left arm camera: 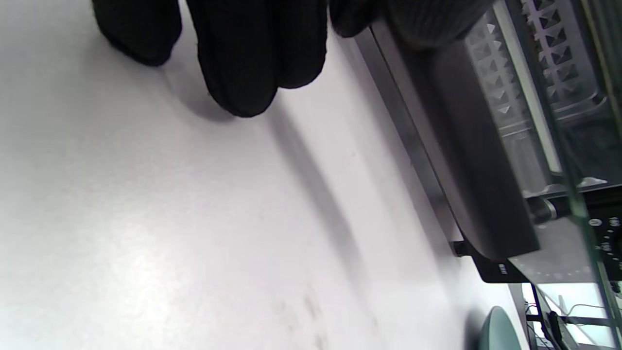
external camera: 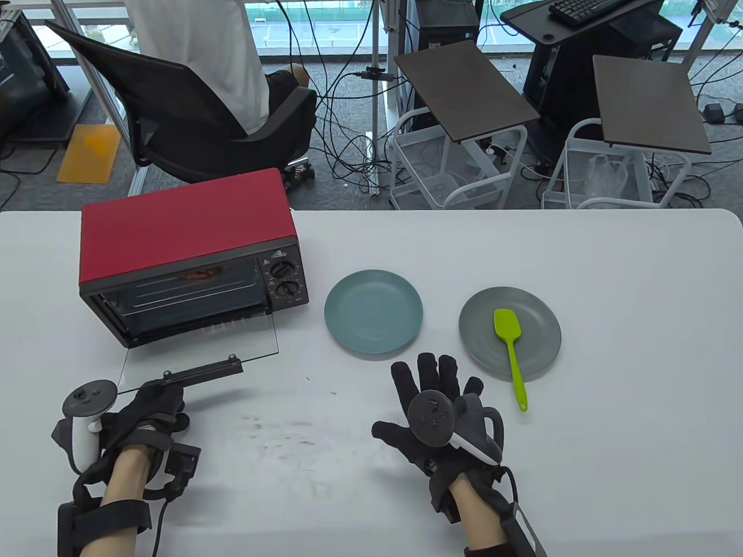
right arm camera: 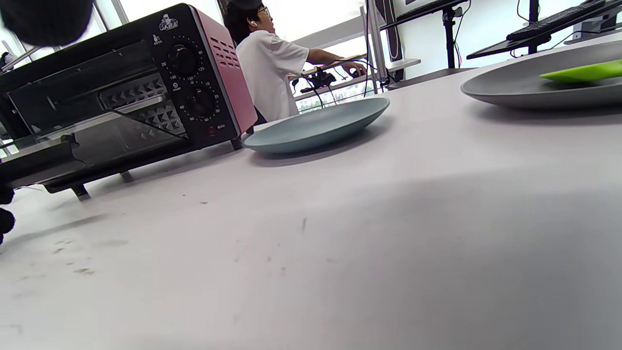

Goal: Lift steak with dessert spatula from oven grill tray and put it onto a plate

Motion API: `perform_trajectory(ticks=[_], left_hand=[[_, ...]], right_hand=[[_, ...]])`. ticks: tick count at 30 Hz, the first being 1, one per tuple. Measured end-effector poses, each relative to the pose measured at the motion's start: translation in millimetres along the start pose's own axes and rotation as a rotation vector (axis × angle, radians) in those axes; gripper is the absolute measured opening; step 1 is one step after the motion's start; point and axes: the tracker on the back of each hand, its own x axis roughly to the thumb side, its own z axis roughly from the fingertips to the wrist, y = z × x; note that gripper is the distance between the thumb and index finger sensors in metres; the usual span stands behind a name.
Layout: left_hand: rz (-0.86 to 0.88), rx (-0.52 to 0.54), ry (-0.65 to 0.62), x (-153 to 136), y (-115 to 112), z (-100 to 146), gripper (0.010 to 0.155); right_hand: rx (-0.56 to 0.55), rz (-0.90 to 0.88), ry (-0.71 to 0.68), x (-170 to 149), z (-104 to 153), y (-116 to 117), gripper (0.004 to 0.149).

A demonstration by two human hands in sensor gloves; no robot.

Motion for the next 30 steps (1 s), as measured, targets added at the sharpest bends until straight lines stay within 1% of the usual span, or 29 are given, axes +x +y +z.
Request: perform_trajectory(ticks=[3, 7, 13, 17, 22, 30], left_hand=[[-0.024, 0.022, 0.012, 0, -1, 2, 0.055], [-0.061, 0.035, 0.017, 0, -3, 4, 0.057], [-0.094, 0.000, 0.037, -3, -3, 7, 0.064], [-0.103, 0.011, 0.043, -4, -4, 8, 0.066], [-0.139, -0.001, 0.058, -3, -6, 10, 0.073], [-0.180, -0.016, 0.080, -4, -7, 12, 0.075]], right_hand=[[0.001, -0.004, -0.002, 0, 0, 0, 0.094], [0.002, -0.010, -0.005, 0, 0, 0, 0.094], [-0.015, -0.031, -0.010, -3, 1, -3, 0.094], [-0.012, -0.036, -0.010, -3, 2, -3, 0.094], [-0.016, -0.041, -0.014, -3, 2, -3, 0.094], [-0.051, -0.071, -0.016, -8, 4, -8, 0.094]])
